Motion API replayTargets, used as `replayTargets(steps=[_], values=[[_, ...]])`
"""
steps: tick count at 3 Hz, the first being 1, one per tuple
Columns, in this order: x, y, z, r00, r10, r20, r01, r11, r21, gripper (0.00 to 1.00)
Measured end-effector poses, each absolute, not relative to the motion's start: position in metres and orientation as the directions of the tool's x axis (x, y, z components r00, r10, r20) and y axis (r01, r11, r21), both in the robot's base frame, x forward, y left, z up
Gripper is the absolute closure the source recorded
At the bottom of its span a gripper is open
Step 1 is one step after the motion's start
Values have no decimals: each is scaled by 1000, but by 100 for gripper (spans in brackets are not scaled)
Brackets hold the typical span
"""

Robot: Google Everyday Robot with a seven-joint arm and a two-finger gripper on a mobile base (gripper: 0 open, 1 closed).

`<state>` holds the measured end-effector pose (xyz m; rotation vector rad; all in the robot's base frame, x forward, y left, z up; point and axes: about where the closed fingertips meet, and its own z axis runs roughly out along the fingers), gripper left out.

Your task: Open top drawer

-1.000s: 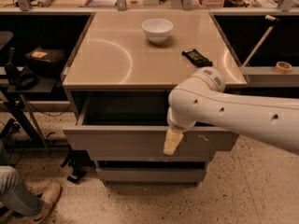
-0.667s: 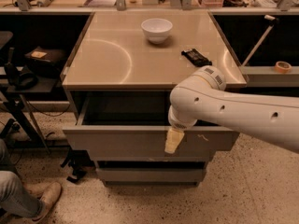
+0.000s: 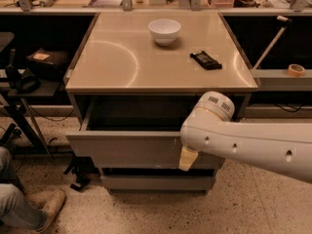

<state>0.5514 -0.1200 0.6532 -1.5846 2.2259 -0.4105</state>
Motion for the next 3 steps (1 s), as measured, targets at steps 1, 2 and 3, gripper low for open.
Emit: replayTargets(steps=[1,2,3], values=[[555,-128,655,-333,-933,-137,-809,357,-467,0],[555,-128,655,-333,-933,-137,-809,357,-467,3],[555,-128,655,-333,-933,-137,-809,357,-467,22]])
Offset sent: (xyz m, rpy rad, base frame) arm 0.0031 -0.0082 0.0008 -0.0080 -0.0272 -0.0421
